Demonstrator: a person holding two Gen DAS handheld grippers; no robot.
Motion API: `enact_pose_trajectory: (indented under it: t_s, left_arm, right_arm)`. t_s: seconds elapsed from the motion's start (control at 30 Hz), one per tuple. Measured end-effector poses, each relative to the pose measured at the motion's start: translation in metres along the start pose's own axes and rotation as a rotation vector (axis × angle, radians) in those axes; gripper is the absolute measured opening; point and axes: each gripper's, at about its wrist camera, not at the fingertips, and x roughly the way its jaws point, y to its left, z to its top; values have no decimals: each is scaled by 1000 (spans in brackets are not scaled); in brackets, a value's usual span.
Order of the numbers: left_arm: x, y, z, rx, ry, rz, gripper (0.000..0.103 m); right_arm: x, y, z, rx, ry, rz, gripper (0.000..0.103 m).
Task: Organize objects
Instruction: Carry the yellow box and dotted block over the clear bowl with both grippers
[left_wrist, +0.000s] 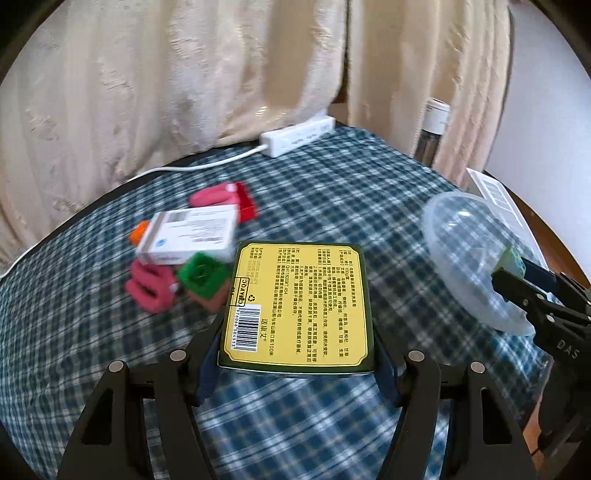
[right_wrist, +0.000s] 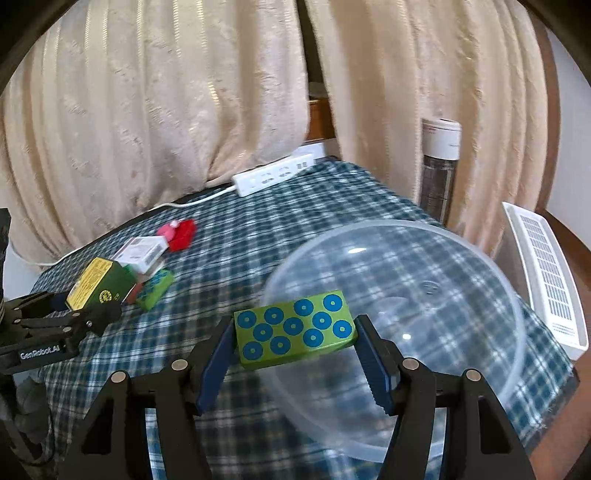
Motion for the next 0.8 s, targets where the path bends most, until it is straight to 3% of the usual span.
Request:
enact_pose_trajectory:
  t_s: [0.4, 0.8]
  left_arm:
    - [16, -70, 24, 115, 15, -103, 68]
    - [27, -120, 40, 194, 11, -177, 68]
  right_arm:
    - [-6, -54, 1, 72, -17, -58, 67]
    - [-9, -82, 5, 93, -33, -98, 67]
